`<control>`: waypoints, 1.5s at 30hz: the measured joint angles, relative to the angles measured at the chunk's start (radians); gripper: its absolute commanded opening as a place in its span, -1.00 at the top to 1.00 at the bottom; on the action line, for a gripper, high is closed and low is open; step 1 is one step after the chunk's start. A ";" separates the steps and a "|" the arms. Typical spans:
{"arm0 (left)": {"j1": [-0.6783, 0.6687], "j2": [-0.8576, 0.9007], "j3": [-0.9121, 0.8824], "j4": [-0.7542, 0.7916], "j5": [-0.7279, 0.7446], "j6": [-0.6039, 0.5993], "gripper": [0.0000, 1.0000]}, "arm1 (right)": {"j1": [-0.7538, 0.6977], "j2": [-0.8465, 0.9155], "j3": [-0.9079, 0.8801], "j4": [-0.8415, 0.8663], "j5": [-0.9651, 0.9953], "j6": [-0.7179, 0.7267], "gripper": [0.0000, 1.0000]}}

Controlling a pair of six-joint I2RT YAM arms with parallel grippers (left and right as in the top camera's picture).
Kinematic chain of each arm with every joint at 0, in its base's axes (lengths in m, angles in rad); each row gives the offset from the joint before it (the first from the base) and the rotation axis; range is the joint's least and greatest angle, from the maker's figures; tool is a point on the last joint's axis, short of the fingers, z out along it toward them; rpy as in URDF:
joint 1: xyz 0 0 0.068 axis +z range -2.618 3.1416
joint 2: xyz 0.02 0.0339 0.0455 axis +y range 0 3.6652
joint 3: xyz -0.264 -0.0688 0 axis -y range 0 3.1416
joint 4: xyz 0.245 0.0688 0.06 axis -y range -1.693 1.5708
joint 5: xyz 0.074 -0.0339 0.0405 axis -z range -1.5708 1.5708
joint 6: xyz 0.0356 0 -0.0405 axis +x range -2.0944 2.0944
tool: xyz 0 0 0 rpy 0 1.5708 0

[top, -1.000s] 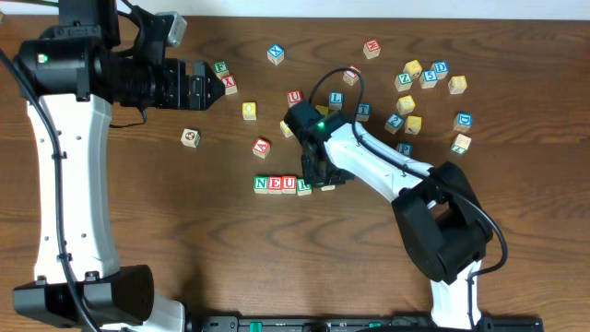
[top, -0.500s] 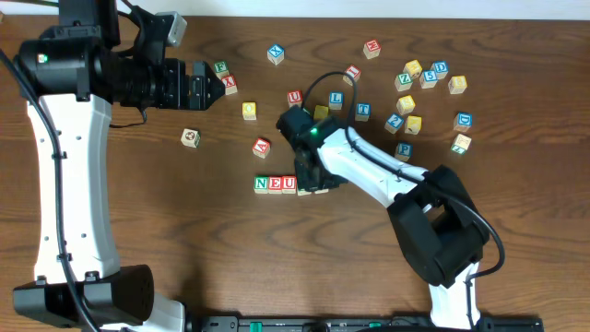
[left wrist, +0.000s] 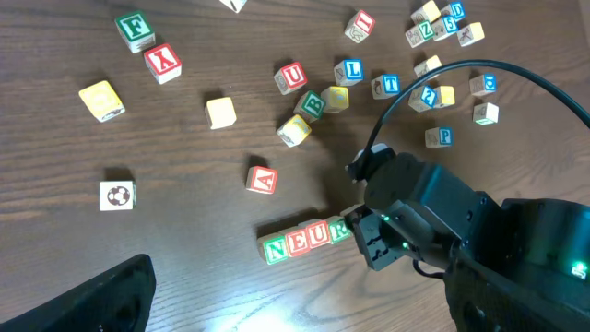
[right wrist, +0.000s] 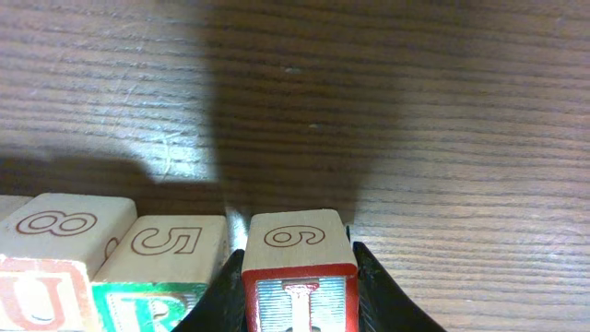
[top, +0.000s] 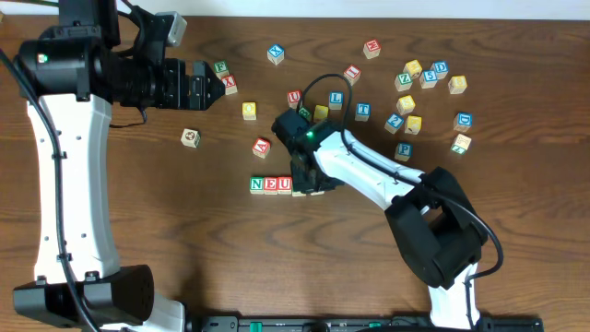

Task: Spell out NEURIPS
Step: 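Hold the I block and push it left against the R block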

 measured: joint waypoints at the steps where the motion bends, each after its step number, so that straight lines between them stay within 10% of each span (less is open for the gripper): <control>1: 0.000 0.000 0.000 0.000 0.000 0.000 -0.96 | -0.002 0.000 0.000 0.000 0.000 0.000 0.94; 22: 0.000 0.000 0.000 0.000 0.000 0.000 -0.96 | -0.004 0.000 0.000 -0.042 0.002 0.029 0.88; 45: 0.000 0.000 0.000 0.000 0.000 0.000 -0.96 | -0.004 0.000 -0.004 -0.044 0.006 0.037 0.23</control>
